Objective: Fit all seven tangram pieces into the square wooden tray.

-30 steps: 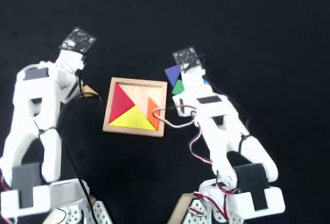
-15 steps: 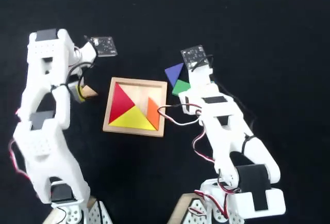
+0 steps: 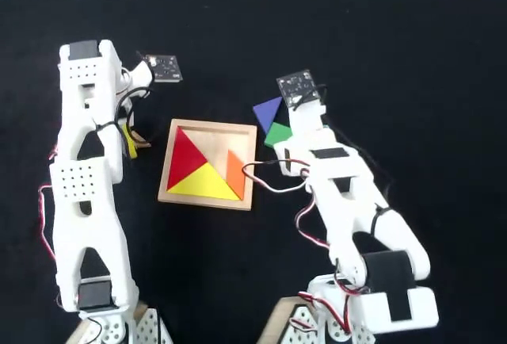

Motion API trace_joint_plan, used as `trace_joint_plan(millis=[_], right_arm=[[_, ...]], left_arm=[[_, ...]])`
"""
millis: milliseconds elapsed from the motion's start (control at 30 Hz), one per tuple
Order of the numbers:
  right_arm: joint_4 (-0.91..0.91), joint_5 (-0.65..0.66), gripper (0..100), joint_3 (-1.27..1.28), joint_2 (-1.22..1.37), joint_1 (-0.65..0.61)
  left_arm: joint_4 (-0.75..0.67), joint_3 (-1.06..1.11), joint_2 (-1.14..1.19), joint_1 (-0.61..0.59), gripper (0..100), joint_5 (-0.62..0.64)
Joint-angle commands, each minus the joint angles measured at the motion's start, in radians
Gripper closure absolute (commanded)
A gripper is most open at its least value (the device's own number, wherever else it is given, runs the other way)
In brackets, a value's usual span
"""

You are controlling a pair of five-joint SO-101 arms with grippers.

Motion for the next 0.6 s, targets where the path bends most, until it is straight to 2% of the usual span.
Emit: trace_joint_plan(millis=[0,133,333,567], right_arm=[[0.048,0.006,98.4,-0.119,0.033,0.02],[0.098,0.003,98.5,-0.182,0.087,0.023],[0.101,0.003,98.6,-0.191,0.102,0.023],[0.1,0.003,98.6,-0.191,0.102,0.023]], left_arm=[[0.026,-0.082,0.008,0.015,68,-0.1],[0.026,-0.067,0.014,0.015,69,-0.101],[0.026,-0.059,0.023,0.016,81,-0.1],[0.026,0.021,0.012,0.05,81,-0.1]])
